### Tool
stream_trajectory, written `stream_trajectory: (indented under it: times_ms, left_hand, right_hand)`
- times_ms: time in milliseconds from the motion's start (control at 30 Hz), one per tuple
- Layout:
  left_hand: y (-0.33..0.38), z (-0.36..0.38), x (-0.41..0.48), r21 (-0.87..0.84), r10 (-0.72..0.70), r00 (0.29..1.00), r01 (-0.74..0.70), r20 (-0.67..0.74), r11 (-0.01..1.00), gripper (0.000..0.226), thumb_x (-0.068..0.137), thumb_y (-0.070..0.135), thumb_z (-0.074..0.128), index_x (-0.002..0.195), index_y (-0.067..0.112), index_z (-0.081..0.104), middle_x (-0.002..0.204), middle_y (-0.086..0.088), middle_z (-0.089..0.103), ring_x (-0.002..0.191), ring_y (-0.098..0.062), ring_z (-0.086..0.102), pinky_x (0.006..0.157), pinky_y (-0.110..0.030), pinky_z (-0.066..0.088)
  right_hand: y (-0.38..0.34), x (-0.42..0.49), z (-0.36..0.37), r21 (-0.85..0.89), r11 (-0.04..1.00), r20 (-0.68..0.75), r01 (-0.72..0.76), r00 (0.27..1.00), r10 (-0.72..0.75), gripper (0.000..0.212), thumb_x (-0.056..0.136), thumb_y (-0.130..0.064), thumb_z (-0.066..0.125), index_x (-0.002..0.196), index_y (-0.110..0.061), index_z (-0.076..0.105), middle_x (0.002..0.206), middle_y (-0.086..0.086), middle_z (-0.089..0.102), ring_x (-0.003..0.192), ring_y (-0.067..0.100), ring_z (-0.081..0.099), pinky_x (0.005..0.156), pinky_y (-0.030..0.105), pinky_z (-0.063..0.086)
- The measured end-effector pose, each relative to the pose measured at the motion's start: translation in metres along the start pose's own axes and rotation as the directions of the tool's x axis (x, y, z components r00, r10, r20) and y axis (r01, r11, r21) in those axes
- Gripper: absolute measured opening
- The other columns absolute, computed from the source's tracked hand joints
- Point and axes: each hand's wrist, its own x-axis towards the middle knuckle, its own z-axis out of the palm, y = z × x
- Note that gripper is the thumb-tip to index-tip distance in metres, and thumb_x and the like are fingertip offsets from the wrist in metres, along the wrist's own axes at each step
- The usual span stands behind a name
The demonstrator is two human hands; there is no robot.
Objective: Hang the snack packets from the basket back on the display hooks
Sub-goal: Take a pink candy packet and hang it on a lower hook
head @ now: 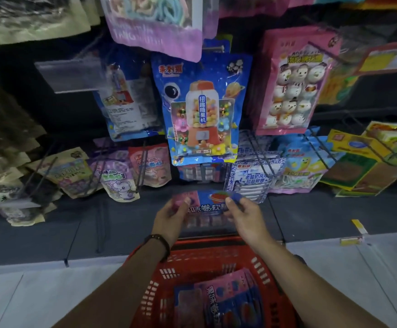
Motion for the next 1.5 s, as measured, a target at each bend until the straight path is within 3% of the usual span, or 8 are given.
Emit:
stream_trajectory:
  times_ms: [133,333,667,900,1167,1267,1400,1500]
  left_hand:
    - [-0.005,0.01,0.026,-0.071,-0.073,0.995,0.068,-0.067,0.995,0.011,0.097,0.042,0.068,0.096,0.036,0.077,0.11,0.005,0.077,0.105,-0.023,0.073,0.093,-0.049,0.062]
    - [-0.015,0.02,0.048,-0.113,-0.057,0.991,0.043,-0.123,0.993,0.02,0.098,0.042,0.068,0.106,0.026,0.076,0.098,0.002,0.076,0.093,-0.022,0.069,0.073,-0.034,0.059]
    - [-0.024,0.02,0.063,-0.153,-0.097,0.981,0.071,-0.167,0.986,0.02,0.095,0.05,0.068,0.091,0.034,0.08,0.061,0.016,0.062,0.066,-0.016,0.052,0.062,-0.032,0.053]
    - [-0.026,0.023,0.066,-0.13,-0.109,0.982,0.089,-0.152,0.987,0.021,0.096,0.052,0.066,0.08,0.048,0.08,0.056,0.016,0.062,0.061,-0.014,0.051,0.065,-0.033,0.051]
    - [-0.021,0.033,0.09,-0.2,-0.135,0.968,0.092,-0.213,0.976,0.021,0.095,0.047,0.07,0.091,0.027,0.076,0.053,0.016,0.056,0.06,-0.014,0.052,0.072,-0.037,0.052]
    - [-0.017,0.037,0.103,-0.224,-0.11,0.97,0.061,-0.215,0.973,0.021,0.094,0.049,0.07,0.093,0.029,0.076,0.085,0.005,0.076,0.082,-0.026,0.07,0.082,-0.041,0.057]
    - [-0.01,0.04,0.125,-0.182,-0.115,0.961,0.07,-0.251,0.981,0.029,0.089,0.06,0.07,0.097,0.033,0.071,0.109,-0.01,0.074,0.099,-0.031,0.068,0.1,-0.049,0.057]
    - [-0.01,0.04,0.138,-0.144,-0.133,0.956,0.098,-0.261,0.985,0.057,0.086,0.067,0.068,0.125,0.025,0.069,0.134,-0.02,0.066,0.116,-0.036,0.067,0.104,-0.052,0.055]
  right_hand:
    - [0.004,0.028,0.009,-0.04,0.999,-0.009,0.029,1.0,-0.03,0.021,0.103,-0.04,0.065,0.094,-0.055,0.075,0.086,-0.017,0.079,0.074,0.003,0.075,0.08,0.04,0.063]
    - [0.007,0.05,0.013,-0.024,0.999,-0.066,0.045,0.997,-0.047,0.028,0.081,-0.068,0.065,0.093,-0.046,0.076,0.09,0.007,0.078,0.078,0.022,0.073,0.081,0.056,0.061]
    - [0.004,0.06,0.021,-0.07,0.996,-0.076,0.047,0.996,-0.052,0.03,0.083,-0.069,0.063,0.088,-0.041,0.075,0.078,-0.005,0.075,0.074,0.023,0.071,0.081,0.06,0.061]
    - [-0.001,0.058,0.018,-0.078,0.997,-0.072,0.011,0.997,-0.017,0.024,0.093,-0.057,0.065,0.089,-0.036,0.075,0.081,-0.002,0.077,0.071,0.018,0.068,0.082,0.061,0.06]
    - [-0.001,0.07,0.025,-0.025,1.0,-0.105,-0.011,0.994,0.008,0.026,0.079,-0.072,0.062,0.087,-0.048,0.072,0.076,-0.013,0.074,0.081,0.027,0.075,0.084,0.066,0.059]
    - [0.003,0.076,0.03,0.066,0.997,-0.125,0.037,0.992,-0.029,0.006,0.087,-0.051,0.069,0.09,-0.056,0.07,0.08,-0.017,0.073,0.092,0.022,0.076,0.097,0.057,0.059]
    - [0.006,0.07,0.036,0.019,0.999,-0.118,0.046,0.992,-0.043,0.047,0.091,-0.044,0.066,0.137,-0.031,0.064,0.124,-0.003,0.075,0.108,0.025,0.072,0.107,0.051,0.053]
    - [0.01,0.061,0.037,-0.083,0.996,-0.119,0.023,0.992,-0.033,0.053,0.096,-0.043,0.064,0.144,-0.02,0.059,0.136,0.0,0.071,0.116,0.013,0.071,0.107,0.045,0.056]
